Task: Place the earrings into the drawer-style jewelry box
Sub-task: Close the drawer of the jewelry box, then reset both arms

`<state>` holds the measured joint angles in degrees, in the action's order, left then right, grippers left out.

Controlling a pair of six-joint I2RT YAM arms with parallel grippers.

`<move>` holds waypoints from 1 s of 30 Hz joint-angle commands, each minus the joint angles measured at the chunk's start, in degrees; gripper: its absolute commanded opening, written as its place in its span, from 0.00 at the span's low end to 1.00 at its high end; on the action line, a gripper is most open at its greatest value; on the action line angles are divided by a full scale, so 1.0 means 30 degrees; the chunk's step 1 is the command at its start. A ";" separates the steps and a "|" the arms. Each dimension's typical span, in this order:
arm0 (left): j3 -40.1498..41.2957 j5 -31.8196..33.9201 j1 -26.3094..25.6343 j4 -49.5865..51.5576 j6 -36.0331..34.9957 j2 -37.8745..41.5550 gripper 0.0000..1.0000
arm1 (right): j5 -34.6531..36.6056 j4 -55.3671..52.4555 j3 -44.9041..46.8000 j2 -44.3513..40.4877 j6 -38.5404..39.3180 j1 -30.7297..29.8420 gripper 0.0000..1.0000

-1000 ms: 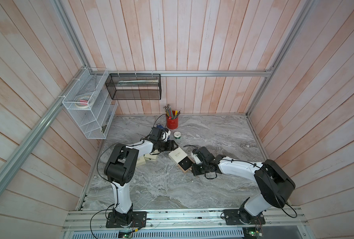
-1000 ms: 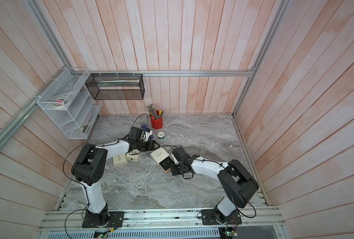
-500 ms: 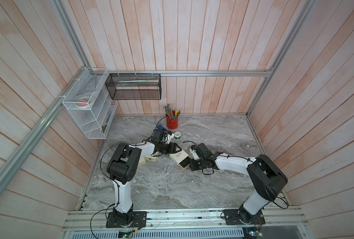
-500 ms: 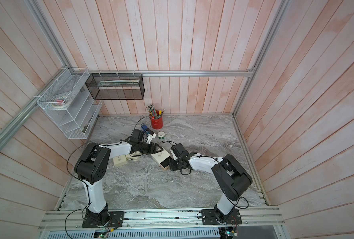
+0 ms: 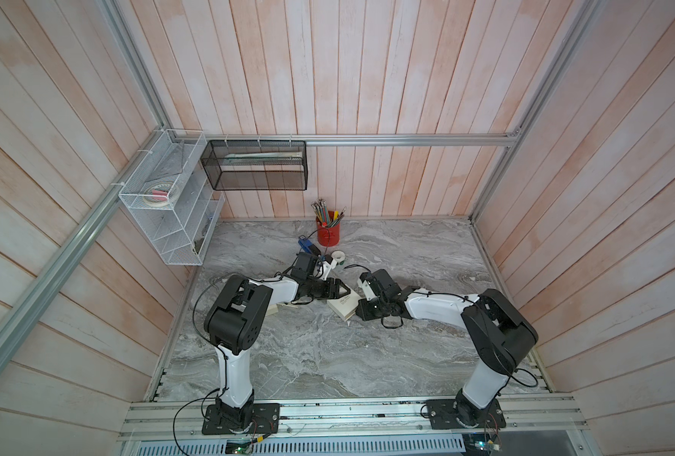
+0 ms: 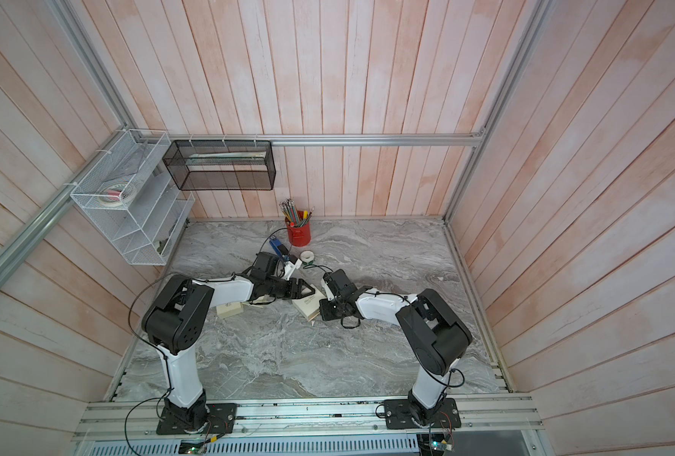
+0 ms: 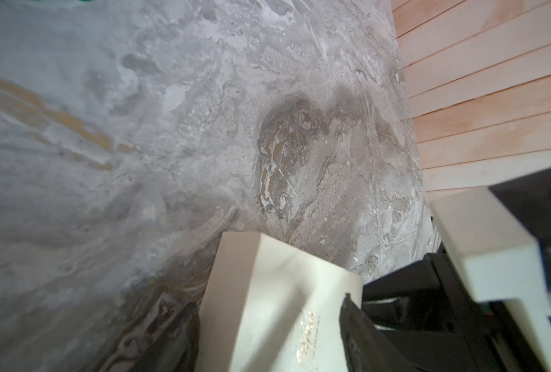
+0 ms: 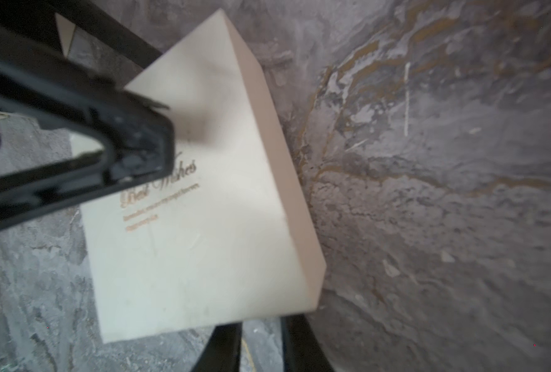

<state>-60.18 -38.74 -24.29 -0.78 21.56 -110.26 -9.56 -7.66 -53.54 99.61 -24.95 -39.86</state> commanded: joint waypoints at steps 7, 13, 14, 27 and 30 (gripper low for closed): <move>0.4092 0.9876 0.0903 -0.0264 0.0478 0.9177 0.98 | 0.5243 0.1161 0.2623 -0.6189 0.0696 0.1953 0.93; 0.7644 1.7230 0.1194 -0.1221 -0.0459 1.5394 1.00 | 0.7139 0.5948 0.6214 -1.0157 0.0305 0.6380 0.98; 0.8508 1.8093 0.1184 -0.1850 -0.0788 1.6447 1.00 | 0.7916 0.7211 0.7062 -1.0655 0.0415 0.7051 0.98; 1.6443 2.5380 0.2106 -1.8101 -0.9447 1.4813 1.00 | 1.1702 2.0132 1.1824 -0.8195 0.8218 1.0569 0.98; 1.7039 2.3970 0.3037 -2.0912 -0.8628 1.2065 1.00 | 1.0227 2.4253 1.3054 -0.6750 0.8405 1.1378 0.98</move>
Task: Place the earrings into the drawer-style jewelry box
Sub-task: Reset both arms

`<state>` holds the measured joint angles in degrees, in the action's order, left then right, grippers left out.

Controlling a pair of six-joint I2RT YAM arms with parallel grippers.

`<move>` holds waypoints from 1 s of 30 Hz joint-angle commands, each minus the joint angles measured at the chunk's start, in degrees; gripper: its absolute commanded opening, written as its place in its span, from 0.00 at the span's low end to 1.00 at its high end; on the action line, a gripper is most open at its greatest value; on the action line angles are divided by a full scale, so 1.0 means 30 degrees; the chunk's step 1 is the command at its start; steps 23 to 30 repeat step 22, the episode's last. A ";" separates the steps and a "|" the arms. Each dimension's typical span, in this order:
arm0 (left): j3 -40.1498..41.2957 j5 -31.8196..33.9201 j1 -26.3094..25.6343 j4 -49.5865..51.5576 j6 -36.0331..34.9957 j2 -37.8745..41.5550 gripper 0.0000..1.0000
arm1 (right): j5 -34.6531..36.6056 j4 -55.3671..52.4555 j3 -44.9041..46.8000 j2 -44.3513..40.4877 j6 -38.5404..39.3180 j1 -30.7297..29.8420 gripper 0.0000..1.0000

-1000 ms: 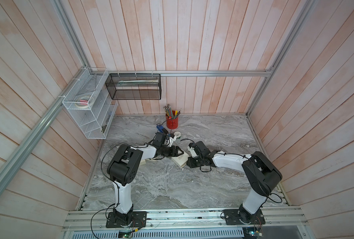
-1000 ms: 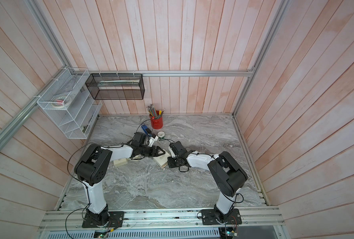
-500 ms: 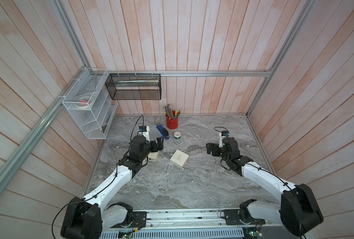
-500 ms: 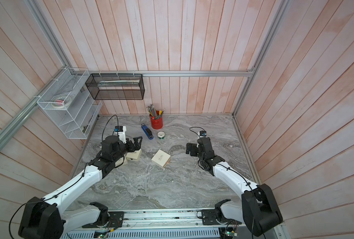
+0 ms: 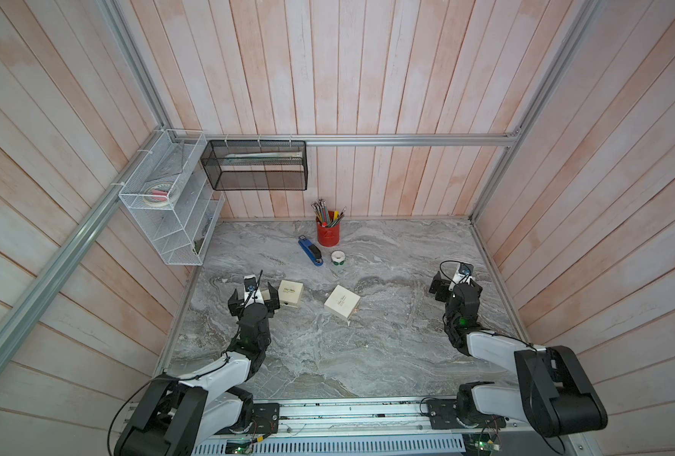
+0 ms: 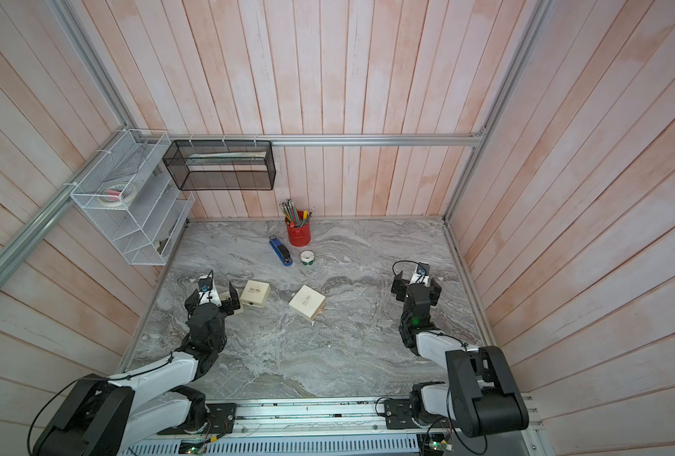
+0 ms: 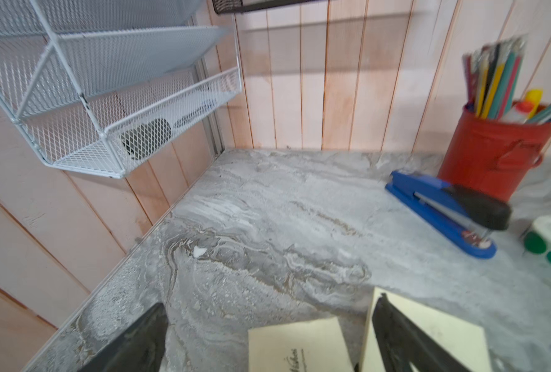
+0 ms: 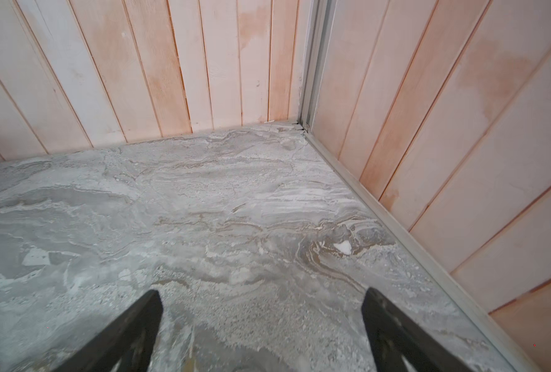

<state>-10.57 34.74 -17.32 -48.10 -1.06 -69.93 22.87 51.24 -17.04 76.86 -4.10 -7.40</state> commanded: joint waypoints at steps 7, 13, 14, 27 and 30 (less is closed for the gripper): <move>-0.0068 -0.6794 0.4418 -1.0278 0.0017 -0.6931 1.00 | -0.2933 1.0613 0.2338 0.4637 0.0442 0.2422 0.98; -0.1427 -0.8108 0.5569 -0.6933 0.1132 -0.6570 1.00 | -0.3230 0.9249 0.1929 0.4329 0.0404 0.2452 0.98; -0.1401 -0.8109 0.5561 -0.7068 0.1118 -0.6629 1.00 | -0.3045 0.9699 0.2073 0.4422 0.0483 0.2371 0.98; -0.1341 -0.8123 0.5547 -0.7208 0.1105 -0.6603 1.00 | -0.3259 0.9222 0.1895 0.4329 0.0535 0.2327 0.98; -0.1341 -0.8123 0.5547 -0.7208 0.1105 -0.6603 1.00 | -0.3259 0.9222 0.1895 0.4329 0.0535 0.2327 0.98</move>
